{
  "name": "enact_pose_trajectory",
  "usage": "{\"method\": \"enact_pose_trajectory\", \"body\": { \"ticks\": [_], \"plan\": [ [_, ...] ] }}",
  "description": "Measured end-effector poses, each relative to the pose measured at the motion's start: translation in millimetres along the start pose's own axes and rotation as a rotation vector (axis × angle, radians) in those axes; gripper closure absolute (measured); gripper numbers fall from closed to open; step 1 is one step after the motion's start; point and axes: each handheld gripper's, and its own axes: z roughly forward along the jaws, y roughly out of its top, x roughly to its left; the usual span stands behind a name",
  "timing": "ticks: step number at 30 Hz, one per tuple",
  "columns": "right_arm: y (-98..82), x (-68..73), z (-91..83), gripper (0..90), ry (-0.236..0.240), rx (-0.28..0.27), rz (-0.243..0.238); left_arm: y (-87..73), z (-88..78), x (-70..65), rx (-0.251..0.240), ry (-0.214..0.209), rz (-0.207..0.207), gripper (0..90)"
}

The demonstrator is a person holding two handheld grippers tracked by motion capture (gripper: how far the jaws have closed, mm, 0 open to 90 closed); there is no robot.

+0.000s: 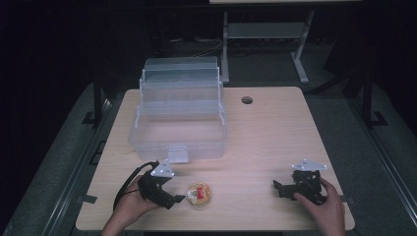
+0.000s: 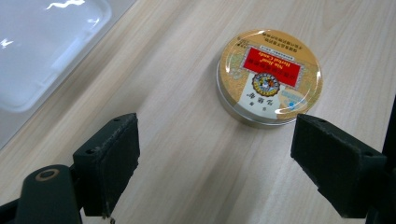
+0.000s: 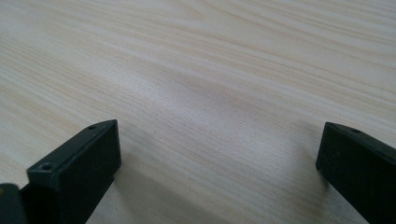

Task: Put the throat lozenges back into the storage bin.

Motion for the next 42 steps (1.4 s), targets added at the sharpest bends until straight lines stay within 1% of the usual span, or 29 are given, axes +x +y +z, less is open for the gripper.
{"method": "enact_pose_trajectory", "body": {
  "ticks": [5, 12, 13, 16, 23, 27, 28, 32, 33, 34, 36, 38, 39, 40, 41, 42],
  "plan": [
    [0.0, 0.1, 0.0, 0.0, 0.0, 0.0, 0.001, 4.6, 4.0, -3.3, 0.01, -0.013, 0.013, 14.8],
    [0.0, 0.0, 0.0, 0.0, 0.0, 0.0, 0.0, 11.7, 8.3, -8.5, 0.007, -0.029, 0.031, 14.8],
    [0.0, 0.0, 0.0, 0.0, 0.0, 0.0, 0.001, 12.6, 9.0, -8.8, 0.007, -0.028, 0.039, 14.8],
    [0.0, 0.0, 0.0, 0.0, 0.0, 0.0, 0.0, 15.0, 10.4, -10.6, 0.01, -0.036, 0.041, 14.8],
    [0.0, 0.0, 0.0, 0.0, 0.0, 0.0, 0.0, 21.5, 16.9, -15.6, 0.018, -0.052, 0.068, 14.8],
    [0.0, 0.0, 0.0, 0.0, 0.0, 0.0, 0.0, 26.4, 19.7, -16.7, 0.039, -0.059, 0.094, 14.8],
    [0.0, 0.0, 0.0, 0.0, 0.0, 0.0, 0.0, 27.4, 20.9, -17.5, 0.034, -0.063, 0.092, 14.7],
    [0.0, 0.0, 0.0, 0.0, 0.0, 0.0, 0.0, 31.7, 23.1, -18.3, 0.048, -0.07, 0.109, 14.7],
    [0.0, 0.0, 0.0, 0.0, 0.0, 0.0, 0.0, 32.5, 24.3, -19.2, 0.043, -0.072, 0.1, 14.7],
    [0.0, 0.0, 0.0, 0.0, 0.0, 0.0, 0.001, 33.4, 24.8, -19.2, 0.049, -0.072, 0.108, 14.7],
    [0.0, 0.0, 0.0, 0.0, 0.0, 0.0, 0.0, 35.1, 27.2, -20.4, 0.053, -0.075, 0.108, 13.9],
    [0.0, 0.0, 0.0, 0.0, 0.0, 0.0, 0.0, 36.3, 28.2, -20.1, 0.065, -0.081, 0.124, 13.6],
    [0.0, 0.0, 0.0, 0.0, 0.0, 0.0, 0.0, 36.8, 29.4, -20.8, 0.066, -0.083, 0.122, 13.5],
    [0.0, 0.0, 0.0, 0.0, 0.0, 0.0, 0.0, 37.5, 29.7, -20.6, 0.081, -0.085, 0.134, 13.4],
    [0.0, 0.0, 0.0, 0.0, 0.0, 0.0, 0.0, 37.6, 31.2, -21.4, 0.077, -0.086, 0.131, 13.3],
    [0.0, 0.0, 0.0, 0.0, 0.0, 0.0, 0.0, 38.2, 31.8, -21.5, 0.083, -0.085, 0.141, 13.1]
  ]
}}
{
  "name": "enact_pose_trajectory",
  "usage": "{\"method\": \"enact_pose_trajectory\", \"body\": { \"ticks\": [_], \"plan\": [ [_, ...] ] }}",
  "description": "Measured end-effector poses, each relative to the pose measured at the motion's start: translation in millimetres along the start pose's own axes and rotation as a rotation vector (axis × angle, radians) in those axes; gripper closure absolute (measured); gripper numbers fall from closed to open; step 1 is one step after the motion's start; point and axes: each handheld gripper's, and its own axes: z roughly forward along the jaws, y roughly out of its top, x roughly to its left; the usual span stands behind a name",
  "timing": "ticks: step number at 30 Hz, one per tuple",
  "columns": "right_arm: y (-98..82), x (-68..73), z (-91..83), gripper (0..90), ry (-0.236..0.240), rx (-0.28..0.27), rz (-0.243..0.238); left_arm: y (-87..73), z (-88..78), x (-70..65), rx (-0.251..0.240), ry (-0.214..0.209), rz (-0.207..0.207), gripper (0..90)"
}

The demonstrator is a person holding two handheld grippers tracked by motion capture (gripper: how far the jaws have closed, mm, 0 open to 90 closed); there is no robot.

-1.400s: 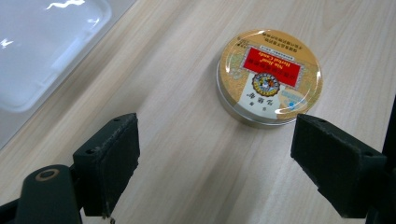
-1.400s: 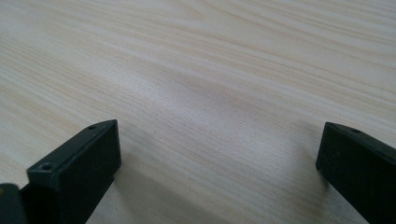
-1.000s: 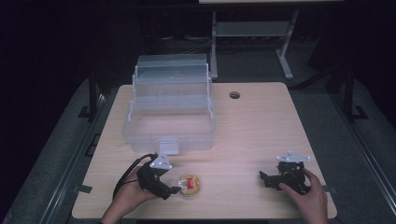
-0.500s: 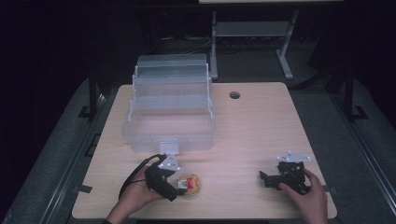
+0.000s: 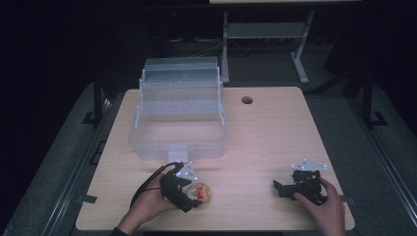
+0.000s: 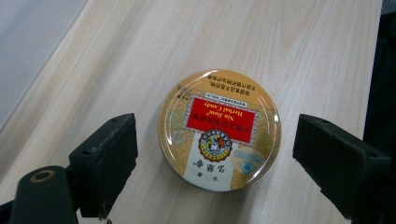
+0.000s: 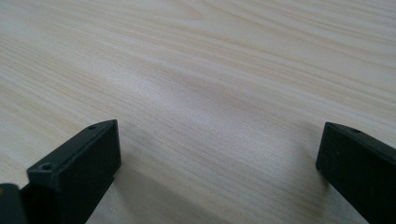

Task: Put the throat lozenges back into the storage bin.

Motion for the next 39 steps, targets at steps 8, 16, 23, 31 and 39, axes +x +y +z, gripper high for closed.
{"method": "enact_pose_trajectory", "body": {
  "ticks": [8, 16, 23, 31, 39],
  "plan": [
    [0.0, 0.0, 0.0, 0.0, 0.0, 0.0, 0.0, 4.4, 5.2, -0.9, 0.014, -0.003, 0.022, 12.3],
    [0.0, 0.0, 0.0, 0.0, 0.0, 0.0, 0.0, 9.3, 13.7, -3.7, 0.049, -0.003, 0.053, 12.3],
    [0.0, 0.0, 0.0, 0.0, 0.0, 0.0, 0.0, 10.9, 22.2, -4.3, 0.073, 0.001, 0.058, 12.3],
    [0.0, 0.0, 0.0, 0.0, 0.0, 0.0, 0.0, 13.2, 29.9, -5.3, 0.104, -0.009, 0.069, 12.4],
    [0.0, 0.0, 0.0, 0.0, 0.0, 0.0, 0.0, 15.1, 33.2, -5.6, 0.118, -0.014, 0.076, 13.0]
  ]
}}
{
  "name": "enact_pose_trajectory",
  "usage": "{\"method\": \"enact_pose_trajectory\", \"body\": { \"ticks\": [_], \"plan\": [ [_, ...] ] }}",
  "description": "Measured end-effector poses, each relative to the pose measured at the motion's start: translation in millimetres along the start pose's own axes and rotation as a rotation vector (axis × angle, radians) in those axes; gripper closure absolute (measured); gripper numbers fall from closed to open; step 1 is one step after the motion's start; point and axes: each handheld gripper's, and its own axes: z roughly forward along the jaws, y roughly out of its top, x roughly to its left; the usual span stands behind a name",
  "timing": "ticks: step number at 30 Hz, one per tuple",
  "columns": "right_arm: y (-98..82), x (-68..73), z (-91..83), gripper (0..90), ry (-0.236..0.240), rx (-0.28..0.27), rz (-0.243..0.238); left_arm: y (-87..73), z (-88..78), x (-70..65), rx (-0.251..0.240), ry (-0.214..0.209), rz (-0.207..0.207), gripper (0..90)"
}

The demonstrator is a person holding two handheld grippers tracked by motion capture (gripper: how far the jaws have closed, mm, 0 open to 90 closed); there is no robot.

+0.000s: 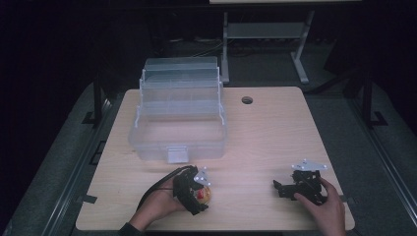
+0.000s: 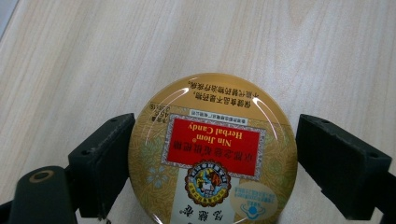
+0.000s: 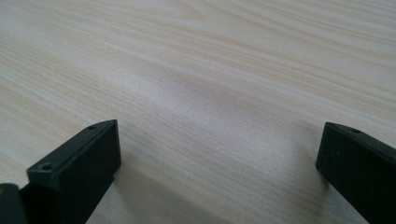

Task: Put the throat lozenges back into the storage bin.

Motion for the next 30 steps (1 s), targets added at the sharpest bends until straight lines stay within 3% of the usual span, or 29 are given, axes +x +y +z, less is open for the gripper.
{"method": "enact_pose_trajectory", "body": {
  "ticks": [12, 30],
  "plan": [
    [0.0, 0.0, 0.0, 0.0, 0.0, 0.0, 0.0, -0.7, -0.7, 1.2, 0.012, 0.004, 0.002, 19.0],
    [0.0, 0.0, 0.0, 0.0, 0.0, 0.0, 0.0, -1.9, -4.3, 2.2, -0.002, -0.017, -0.022, 19.5]
  ]
}}
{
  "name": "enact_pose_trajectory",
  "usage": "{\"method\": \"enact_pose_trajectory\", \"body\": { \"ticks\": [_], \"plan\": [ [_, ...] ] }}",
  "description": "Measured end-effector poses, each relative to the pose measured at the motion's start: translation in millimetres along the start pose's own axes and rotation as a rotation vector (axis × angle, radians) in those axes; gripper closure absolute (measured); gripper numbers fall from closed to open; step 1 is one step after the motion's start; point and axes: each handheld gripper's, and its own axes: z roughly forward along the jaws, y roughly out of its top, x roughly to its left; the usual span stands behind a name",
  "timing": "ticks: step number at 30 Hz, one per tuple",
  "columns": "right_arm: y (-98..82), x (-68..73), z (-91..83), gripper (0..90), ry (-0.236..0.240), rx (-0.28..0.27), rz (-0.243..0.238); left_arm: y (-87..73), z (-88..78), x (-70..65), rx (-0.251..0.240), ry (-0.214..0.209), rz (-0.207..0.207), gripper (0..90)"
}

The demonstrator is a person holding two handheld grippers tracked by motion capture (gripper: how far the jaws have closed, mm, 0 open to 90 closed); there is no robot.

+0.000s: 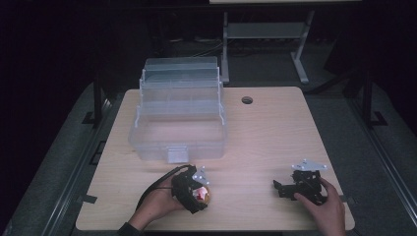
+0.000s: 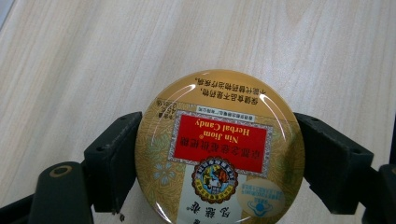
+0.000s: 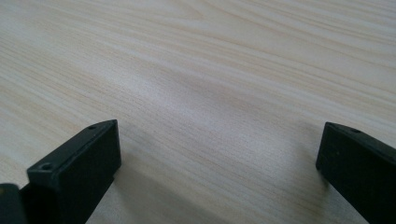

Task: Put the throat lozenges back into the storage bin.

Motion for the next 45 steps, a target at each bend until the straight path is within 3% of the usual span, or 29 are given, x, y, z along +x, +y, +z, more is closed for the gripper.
{"method": "enact_pose_trajectory", "body": {
  "ticks": [14, 45],
  "plan": [
    [0.0, 0.0, 0.0, 0.0, 0.0, 0.0, 0.0, 0.9, -12.0, 0.9, -0.016, -0.007, -0.014, 19.5],
    [0.0, 0.0, 0.0, 0.0, 0.0, 0.0, 0.0, 9.3, -48.2, 14.2, -0.05, 0.023, -0.013, 19.6]
  ]
}}
